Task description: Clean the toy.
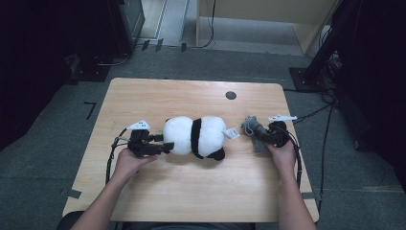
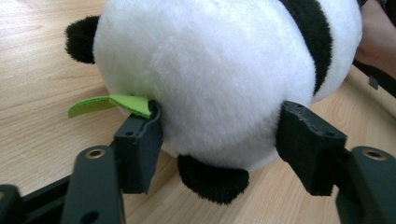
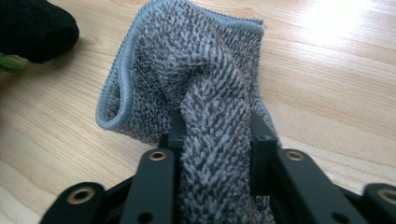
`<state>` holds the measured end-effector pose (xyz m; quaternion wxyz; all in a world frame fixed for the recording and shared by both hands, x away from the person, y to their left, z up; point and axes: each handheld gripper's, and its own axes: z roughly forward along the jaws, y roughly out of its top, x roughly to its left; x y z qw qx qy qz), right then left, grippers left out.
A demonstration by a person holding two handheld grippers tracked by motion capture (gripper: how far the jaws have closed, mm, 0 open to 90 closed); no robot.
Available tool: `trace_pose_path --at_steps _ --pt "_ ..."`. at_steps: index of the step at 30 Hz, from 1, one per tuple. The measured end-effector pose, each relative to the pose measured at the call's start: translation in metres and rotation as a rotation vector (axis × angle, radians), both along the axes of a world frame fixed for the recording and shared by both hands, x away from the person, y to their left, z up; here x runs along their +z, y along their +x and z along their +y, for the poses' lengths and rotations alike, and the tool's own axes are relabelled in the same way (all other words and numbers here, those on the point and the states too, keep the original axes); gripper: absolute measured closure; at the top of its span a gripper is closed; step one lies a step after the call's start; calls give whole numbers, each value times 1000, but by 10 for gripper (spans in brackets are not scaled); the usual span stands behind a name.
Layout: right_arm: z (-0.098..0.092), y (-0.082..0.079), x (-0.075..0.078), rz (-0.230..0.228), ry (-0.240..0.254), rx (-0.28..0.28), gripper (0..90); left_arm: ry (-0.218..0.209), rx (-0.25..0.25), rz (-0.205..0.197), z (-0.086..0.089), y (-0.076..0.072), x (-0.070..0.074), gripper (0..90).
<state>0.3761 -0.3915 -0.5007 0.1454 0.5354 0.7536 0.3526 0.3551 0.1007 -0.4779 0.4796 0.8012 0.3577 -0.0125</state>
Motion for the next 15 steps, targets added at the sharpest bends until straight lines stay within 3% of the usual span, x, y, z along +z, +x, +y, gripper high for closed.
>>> trace_pose_path --at_steps 3,6,11,15 --pt "1 -1 4 8 2 -13 743 12 13 -26 -1 -4 0 439" --pt "2 -3 10 11 -5 -25 745 12 20 -26 -1 -5 0 489" --pt "8 -8 26 -23 -9 -15 744 -4 30 -25 1 -7 -1 568" --pt "17 -12 42 -49 25 -5 744 -18 35 -20 3 -7 -2 539"
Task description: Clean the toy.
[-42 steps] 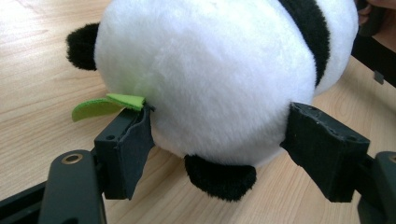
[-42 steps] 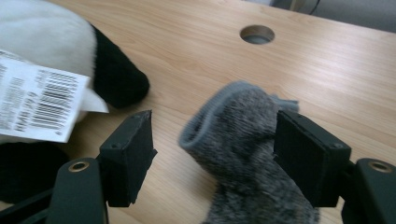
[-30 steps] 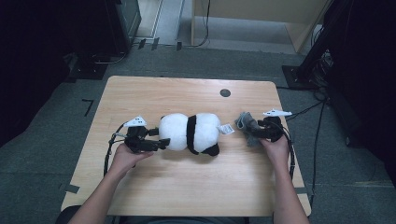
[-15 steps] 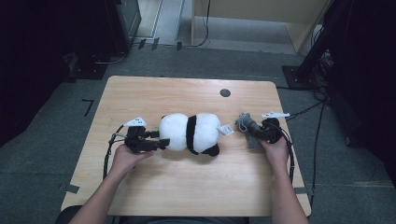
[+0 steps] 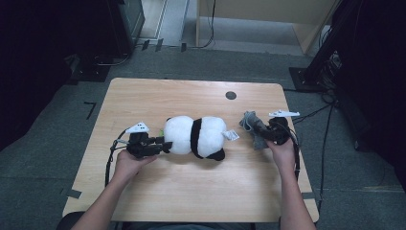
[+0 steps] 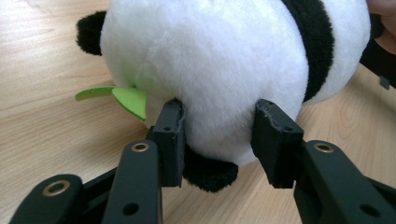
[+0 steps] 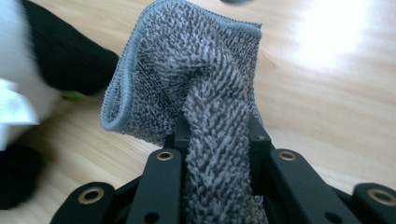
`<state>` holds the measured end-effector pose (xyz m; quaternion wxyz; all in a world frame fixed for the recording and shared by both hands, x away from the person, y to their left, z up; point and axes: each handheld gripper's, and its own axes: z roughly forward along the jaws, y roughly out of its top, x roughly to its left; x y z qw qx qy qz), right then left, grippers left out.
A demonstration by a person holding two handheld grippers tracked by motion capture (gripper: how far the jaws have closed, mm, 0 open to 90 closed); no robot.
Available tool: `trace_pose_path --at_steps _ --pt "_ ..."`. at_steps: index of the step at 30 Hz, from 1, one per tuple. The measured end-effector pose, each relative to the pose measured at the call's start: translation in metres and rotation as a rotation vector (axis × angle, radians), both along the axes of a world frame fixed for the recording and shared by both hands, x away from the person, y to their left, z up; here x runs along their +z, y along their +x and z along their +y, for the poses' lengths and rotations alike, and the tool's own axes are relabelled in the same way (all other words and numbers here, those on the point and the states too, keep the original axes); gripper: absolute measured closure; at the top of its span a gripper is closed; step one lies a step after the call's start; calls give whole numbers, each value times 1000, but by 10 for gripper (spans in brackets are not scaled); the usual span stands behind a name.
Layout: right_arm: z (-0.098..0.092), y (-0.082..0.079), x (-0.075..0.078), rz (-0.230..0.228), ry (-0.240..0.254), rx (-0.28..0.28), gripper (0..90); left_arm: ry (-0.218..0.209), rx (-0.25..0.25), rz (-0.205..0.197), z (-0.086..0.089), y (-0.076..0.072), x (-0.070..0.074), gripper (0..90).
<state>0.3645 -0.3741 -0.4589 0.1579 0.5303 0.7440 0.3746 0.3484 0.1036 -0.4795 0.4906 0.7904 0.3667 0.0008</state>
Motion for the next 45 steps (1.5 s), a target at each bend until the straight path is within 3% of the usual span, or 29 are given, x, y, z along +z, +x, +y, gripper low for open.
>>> trace_pose_path --at_steps 4,9,12,15,21,27,30,35,40,45 --pt "15 -3 15 -27 -6 30 746 16 -7 -13 0 -1 -1 380" --pt "30 -4 35 -67 4 70 746 7 -38 8 -4 -1 -4 283" --pt "40 -4 44 -85 7 96 746 29 -23 13 -8 -1 -6 240" --pt "54 -4 52 -95 16 139 746 16 -19 18 -9 1 -8 221" --pt "80 1 49 -77 26 219 750 -24 -26 6 -11 6 -12 219" --pt "92 4 45 -74 20 267 756 12 -12 -36 -22 7 -16 159" --pt "95 6 43 -69 15 277 757 -1 7 -36 -23 8 -18 202" --pt "95 6 44 -59 23 285 759 45 30 -57 -24 3 -15 387" --pt "94 9 70 -94 36 286 759 83 42 -74 -26 -6 -13 418" --pt "124 15 99 -139 10 352 755 78 48 -63 -24 -10 -13 415"
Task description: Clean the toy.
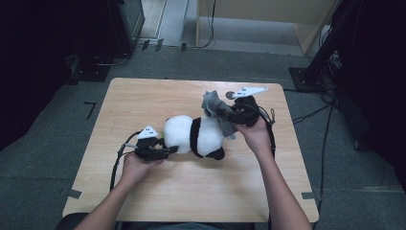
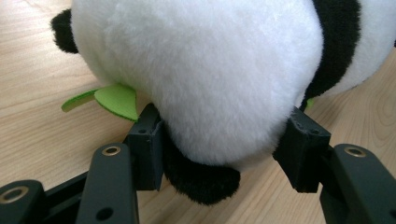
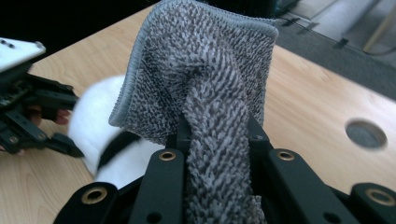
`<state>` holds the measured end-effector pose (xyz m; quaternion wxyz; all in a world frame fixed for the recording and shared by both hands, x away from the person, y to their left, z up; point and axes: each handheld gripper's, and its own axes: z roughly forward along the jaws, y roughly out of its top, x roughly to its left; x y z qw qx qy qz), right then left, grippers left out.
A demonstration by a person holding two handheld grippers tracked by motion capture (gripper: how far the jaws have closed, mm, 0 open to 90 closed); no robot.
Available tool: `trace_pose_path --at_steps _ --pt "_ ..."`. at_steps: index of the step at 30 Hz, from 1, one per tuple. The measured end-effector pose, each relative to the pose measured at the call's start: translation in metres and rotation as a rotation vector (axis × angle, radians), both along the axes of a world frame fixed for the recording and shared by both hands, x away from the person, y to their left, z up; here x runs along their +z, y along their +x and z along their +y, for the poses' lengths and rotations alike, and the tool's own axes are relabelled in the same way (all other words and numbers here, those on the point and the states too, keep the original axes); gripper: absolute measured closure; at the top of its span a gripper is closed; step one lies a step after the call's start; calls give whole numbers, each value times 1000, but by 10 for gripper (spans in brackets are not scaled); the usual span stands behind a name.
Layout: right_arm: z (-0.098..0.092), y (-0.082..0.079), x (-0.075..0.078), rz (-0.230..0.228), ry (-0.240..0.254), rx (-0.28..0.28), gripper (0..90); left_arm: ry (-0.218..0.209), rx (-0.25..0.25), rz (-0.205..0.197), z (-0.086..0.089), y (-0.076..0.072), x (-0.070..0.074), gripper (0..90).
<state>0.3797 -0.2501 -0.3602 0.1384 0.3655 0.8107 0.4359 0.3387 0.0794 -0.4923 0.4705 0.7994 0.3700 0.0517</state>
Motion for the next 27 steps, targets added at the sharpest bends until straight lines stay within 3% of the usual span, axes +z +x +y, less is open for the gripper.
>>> trace_pose_path --at_steps 4,8,13,17,21,23,27 --pt "34 9 10 -15 -6 66 751 2 2 -1 0 -2 1 415" --pt "69 19 9 -3 -25 121 751 3 4 -6 0 -2 1 416" --pt "113 31 -6 59 -26 183 751 9 8 -15 -1 -3 1 416" --pt "140 39 -28 124 -76 221 748 15 10 -11 -1 -3 1 421" --pt "142 45 -39 147 -105 216 748 17 15 5 0 -2 0 442" --pt "136 50 -41 143 -154 196 747 16 21 12 -1 -2 1 454" --pt "121 60 -44 170 -146 172 743 17 28 29 -1 -2 2 460"
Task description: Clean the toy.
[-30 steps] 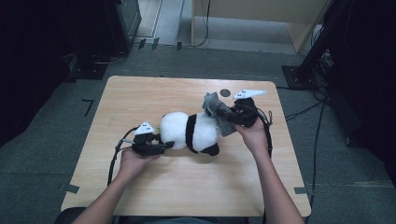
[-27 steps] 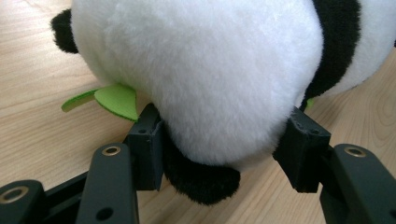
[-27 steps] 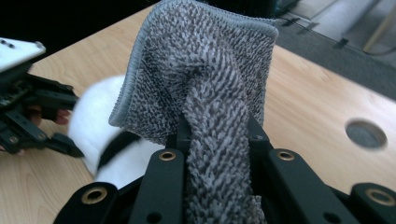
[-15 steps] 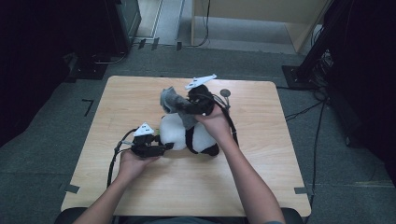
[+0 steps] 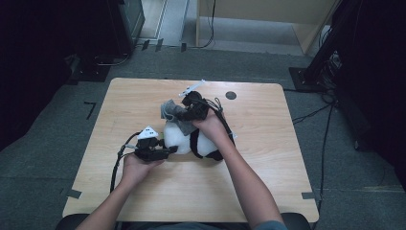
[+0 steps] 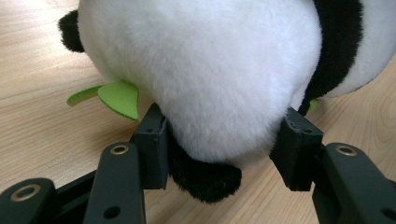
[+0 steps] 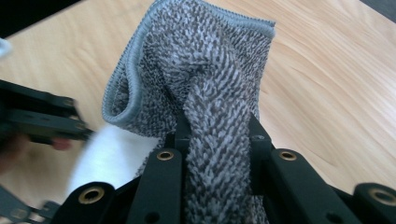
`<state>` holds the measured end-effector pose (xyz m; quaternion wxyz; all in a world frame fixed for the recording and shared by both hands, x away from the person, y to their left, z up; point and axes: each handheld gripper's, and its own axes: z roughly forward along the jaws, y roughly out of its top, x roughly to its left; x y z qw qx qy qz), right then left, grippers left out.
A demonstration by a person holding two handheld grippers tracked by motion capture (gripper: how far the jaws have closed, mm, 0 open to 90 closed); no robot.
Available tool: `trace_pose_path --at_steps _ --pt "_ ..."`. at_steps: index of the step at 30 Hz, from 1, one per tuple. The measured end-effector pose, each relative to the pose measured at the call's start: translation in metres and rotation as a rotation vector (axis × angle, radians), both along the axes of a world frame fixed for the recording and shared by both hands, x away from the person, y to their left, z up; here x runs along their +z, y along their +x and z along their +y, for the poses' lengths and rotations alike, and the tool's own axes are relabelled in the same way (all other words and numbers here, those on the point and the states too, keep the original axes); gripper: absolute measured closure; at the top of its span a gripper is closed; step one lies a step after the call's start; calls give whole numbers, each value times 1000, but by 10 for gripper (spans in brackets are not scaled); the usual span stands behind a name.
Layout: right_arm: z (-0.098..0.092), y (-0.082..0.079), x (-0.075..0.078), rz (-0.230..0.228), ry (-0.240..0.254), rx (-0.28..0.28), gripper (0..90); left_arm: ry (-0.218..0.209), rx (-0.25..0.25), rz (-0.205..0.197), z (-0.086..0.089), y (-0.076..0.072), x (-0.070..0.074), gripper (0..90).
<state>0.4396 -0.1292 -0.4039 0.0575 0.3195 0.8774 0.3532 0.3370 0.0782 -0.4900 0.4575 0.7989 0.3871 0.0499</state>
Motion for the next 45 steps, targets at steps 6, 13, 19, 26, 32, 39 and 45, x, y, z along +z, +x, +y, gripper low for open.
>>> trace_pose_path --at_steps 6,13,19,26,32,39,45 --pt "-27 15 -7 39 -47 -79 740 5 1 -3 -1 0 0 464" --pt "-60 29 -14 107 -19 -172 738 3 0 -2 -1 0 0 464" --pt "-83 35 -20 139 11 -225 739 -1 2 -3 -1 0 0 463" --pt "-116 33 -38 159 13 -311 744 1 3 6 0 0 -1 462" --pt "-137 26 -59 180 -12 -354 750 0 1 3 1 0 -1 461" --pt "-148 20 -53 143 -47 -378 751 -8 -2 -10 2 -1 -3 459" --pt "-149 9 -17 52 24 -386 754 -11 -5 -9 2 -1 -3 458"
